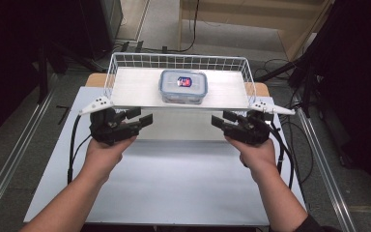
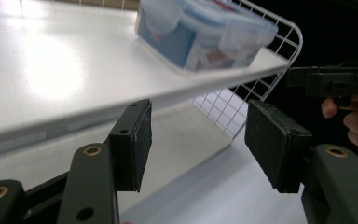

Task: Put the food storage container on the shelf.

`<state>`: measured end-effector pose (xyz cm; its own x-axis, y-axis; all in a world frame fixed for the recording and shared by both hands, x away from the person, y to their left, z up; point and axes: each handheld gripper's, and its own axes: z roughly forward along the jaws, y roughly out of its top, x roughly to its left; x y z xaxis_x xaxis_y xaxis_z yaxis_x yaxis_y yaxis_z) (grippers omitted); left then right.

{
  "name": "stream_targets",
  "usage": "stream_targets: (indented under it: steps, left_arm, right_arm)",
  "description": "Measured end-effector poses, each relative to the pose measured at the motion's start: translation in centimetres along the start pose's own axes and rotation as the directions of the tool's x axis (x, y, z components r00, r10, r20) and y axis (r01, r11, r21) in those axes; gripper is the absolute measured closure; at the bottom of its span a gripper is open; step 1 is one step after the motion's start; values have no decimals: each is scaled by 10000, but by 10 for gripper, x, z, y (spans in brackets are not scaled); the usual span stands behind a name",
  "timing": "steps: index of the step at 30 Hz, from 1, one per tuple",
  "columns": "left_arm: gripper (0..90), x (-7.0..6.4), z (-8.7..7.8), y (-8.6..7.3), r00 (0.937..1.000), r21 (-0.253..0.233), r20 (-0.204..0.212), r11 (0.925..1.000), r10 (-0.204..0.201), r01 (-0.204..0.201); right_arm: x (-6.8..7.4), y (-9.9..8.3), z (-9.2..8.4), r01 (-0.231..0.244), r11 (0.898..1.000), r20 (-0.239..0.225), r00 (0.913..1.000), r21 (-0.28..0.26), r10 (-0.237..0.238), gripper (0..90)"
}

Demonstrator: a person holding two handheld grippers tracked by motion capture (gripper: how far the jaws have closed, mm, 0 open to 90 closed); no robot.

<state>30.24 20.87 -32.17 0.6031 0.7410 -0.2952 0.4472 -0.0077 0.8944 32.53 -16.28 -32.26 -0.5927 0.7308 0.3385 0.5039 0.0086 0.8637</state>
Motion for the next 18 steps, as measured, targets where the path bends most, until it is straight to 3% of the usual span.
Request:
stream_targets:
  steps: [5, 11, 18]
  left_arm:
    - [411, 0, 0, -39, 9990, 291, -348, 9992, 274, -263]
    - [376, -3, -8, -87, 9980, 492, -460, 9979, 433, -410]
    - [282, -11, -23, -130, 9915, 1494, -840, 9850, 991, -858]
  right_arm:
    - [5, -36, 0, 673, 9977, 433, 9968, 53, -675, 413]
    - [11, -84, -2, 924, 9956, 754, 9928, 168, -935, 372]
    - [15, -132, -14, 1192, 9927, 1056, 9871, 166, -1203, 281]
